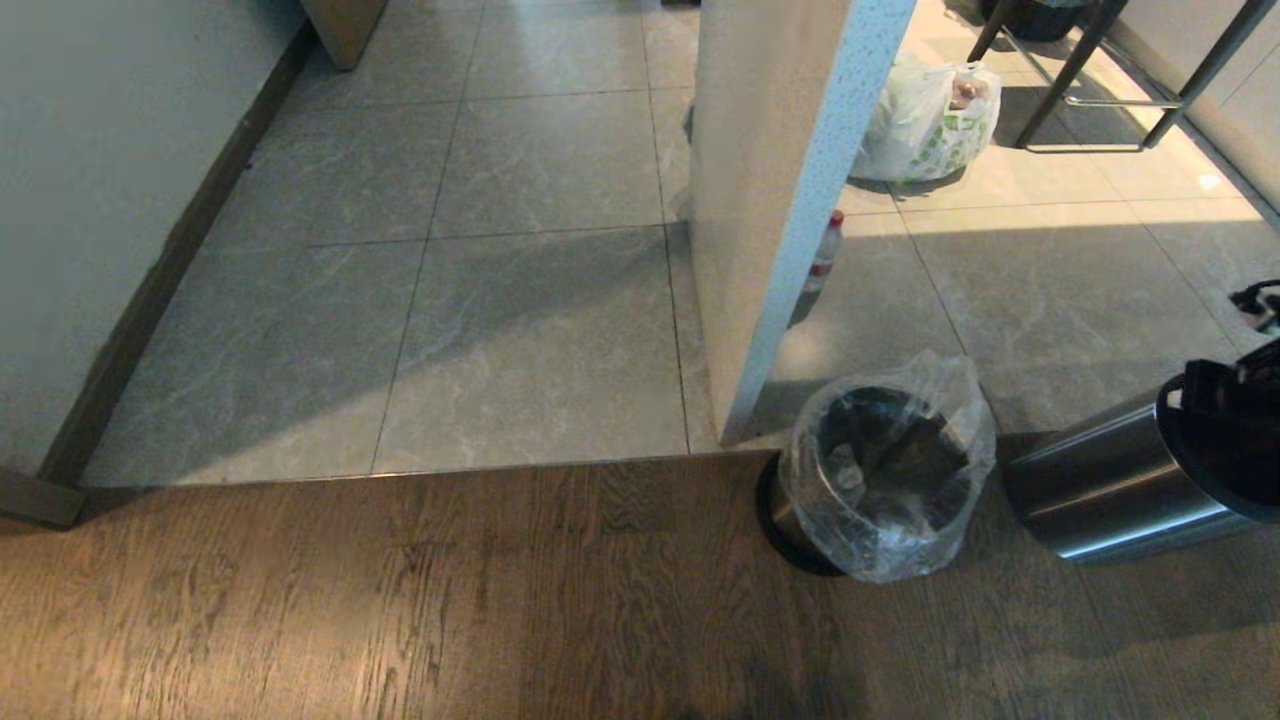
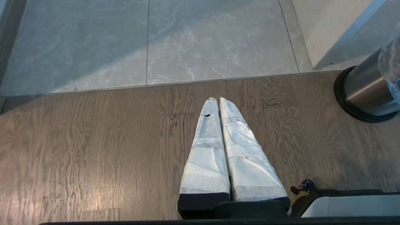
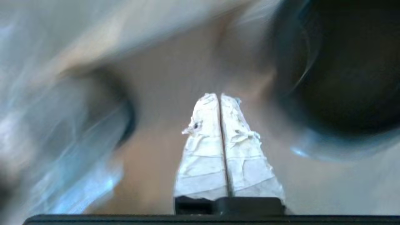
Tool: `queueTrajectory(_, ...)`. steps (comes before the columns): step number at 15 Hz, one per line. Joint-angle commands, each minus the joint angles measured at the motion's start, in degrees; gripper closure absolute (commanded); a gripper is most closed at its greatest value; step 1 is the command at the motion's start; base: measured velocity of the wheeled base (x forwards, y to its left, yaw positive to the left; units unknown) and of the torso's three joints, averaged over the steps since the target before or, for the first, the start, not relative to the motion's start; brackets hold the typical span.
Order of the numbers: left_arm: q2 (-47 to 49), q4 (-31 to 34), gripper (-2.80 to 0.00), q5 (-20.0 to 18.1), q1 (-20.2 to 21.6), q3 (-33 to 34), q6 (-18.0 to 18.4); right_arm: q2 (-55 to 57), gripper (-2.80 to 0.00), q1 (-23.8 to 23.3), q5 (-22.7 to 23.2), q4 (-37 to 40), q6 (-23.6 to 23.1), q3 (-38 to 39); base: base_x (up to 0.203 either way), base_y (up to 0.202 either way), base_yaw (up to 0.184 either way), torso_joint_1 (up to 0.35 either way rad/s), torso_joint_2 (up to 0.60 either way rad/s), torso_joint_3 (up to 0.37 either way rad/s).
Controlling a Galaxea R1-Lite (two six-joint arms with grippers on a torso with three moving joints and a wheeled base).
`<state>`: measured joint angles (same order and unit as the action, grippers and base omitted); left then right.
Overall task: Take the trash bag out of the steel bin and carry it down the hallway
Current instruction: Pick up the trash bag
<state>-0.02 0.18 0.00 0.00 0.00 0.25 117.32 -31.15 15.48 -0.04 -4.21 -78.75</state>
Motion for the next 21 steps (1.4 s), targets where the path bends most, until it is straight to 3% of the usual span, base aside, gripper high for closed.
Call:
queueTrajectory(1, 0.02, -0.01, 0.00, 0.00, 0.00, 0.00, 0.01, -7.50, 0.00, 4.63, 0.43, 4.63, 0.44, 4.99, 0.000, 0.000, 0.000, 0.000, 0.00, 0.000)
queueTrajectory(3, 0.02, -0.01, 0.00, 0.00, 0.00, 0.00, 0.01, -8.39, 0.00, 11.15, 2.40, 5.07, 8.64, 7.70, 0.000, 0.000, 0.000, 0.000, 0.00, 0.000)
queueTrajectory(5, 0.02, -0.01, 0.00, 0.00, 0.00, 0.00, 0.01, -5.98, 0.00, 14.93, 3.31, -2.96, 13.48, 8.54, 0.000, 0.000, 0.000, 0.000, 0.00, 0.000)
queueTrajectory(6, 0.02, -0.01, 0.00, 0.00, 0.00, 0.00, 0.01, -4.34, -2.80, 15.32, 4.07, -5.29, 13.82, 8.37, 0.000, 0.000, 0.000, 0.000, 0.00, 0.000)
queueTrajectory(11, 0.02, -0.01, 0.00, 0.00, 0.00, 0.00, 0.01, 2.26, -2.80, 15.53, 5.63, -10.33, 14.03, 6.11, 0.000, 0.000, 0.000, 0.000, 0.00, 0.000)
queueTrajectory(15, 0.02, -0.01, 0.00, 0.00, 0.00, 0.00, 0.01, 8.27, -2.80, 15.49, 12.51, -12.44, 18.39, 1.94, 0.000, 0.000, 0.000, 0.000, 0.00, 0.000)
queueTrajectory(17, 0.02, -0.01, 0.00, 0.00, 0.00, 0.00, 0.01, 11.10, -2.80, 15.72, 12.87, -13.57, 21.35, 0.40, 0.000, 0.000, 0.000, 0.000, 0.00, 0.000)
queueTrajectory(21, 0.02, -0.01, 0.00, 0.00, 0.00, 0.00, 0.01, 16.69, -2.80, 16.75, 13.01, -18.21, 22.22, -3.06, 0.000, 0.000, 0.000, 0.000, 0.00, 0.000)
